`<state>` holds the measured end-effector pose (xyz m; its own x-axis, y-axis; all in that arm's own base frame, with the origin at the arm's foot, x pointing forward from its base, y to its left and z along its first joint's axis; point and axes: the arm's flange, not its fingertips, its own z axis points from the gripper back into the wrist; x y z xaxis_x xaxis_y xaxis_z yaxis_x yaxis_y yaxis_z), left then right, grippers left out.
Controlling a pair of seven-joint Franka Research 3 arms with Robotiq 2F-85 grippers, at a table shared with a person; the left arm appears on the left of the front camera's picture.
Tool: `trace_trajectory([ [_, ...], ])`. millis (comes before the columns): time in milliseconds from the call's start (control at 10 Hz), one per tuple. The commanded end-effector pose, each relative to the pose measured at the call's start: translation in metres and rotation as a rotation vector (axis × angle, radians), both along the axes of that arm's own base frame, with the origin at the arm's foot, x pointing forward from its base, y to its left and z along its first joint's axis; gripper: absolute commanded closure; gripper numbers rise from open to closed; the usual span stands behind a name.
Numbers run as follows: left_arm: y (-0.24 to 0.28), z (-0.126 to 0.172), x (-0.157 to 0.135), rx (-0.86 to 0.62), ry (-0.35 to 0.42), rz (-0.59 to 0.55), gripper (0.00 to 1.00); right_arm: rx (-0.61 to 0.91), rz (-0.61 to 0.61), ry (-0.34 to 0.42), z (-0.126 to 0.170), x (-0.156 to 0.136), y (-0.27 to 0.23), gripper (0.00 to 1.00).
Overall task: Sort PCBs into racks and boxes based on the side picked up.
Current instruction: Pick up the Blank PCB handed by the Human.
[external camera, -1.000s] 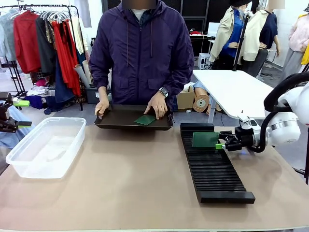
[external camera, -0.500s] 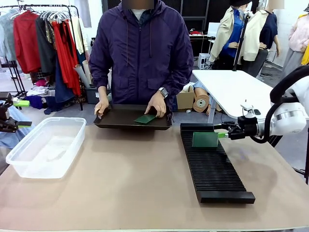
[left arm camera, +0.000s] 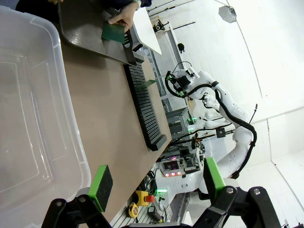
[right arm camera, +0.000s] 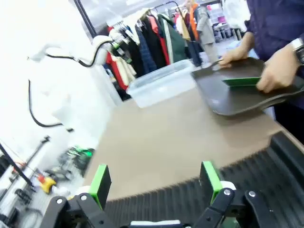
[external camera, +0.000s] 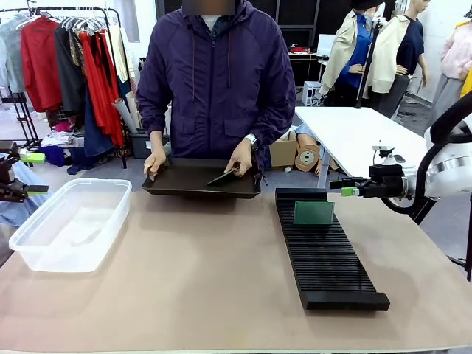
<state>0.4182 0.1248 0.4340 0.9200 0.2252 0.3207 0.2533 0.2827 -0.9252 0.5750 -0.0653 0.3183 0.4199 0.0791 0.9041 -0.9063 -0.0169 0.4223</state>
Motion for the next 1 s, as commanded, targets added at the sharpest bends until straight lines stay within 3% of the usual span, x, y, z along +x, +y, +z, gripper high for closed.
trace_trajectory([
  [0, 0.0, 0.002, 0.0, -0.001, 0.011, 0.006, 0.0, -0.02, 0.008, 0.18, 0.026, -0.026, 0.006, 0.0],
  [600, 0.0, 0.002, 0.0, -0.001, 0.011, 0.006, 0.0, 0.03, -0.03, 0.601, 0.064, -0.082, 0.022, 0.0],
  [900, 0.0, 0.002, 0.0, -0.001, 0.011, 0.006, 0.0, 0.084, 0.007, 0.684, 0.063, -0.095, 0.035, 0.0],
])
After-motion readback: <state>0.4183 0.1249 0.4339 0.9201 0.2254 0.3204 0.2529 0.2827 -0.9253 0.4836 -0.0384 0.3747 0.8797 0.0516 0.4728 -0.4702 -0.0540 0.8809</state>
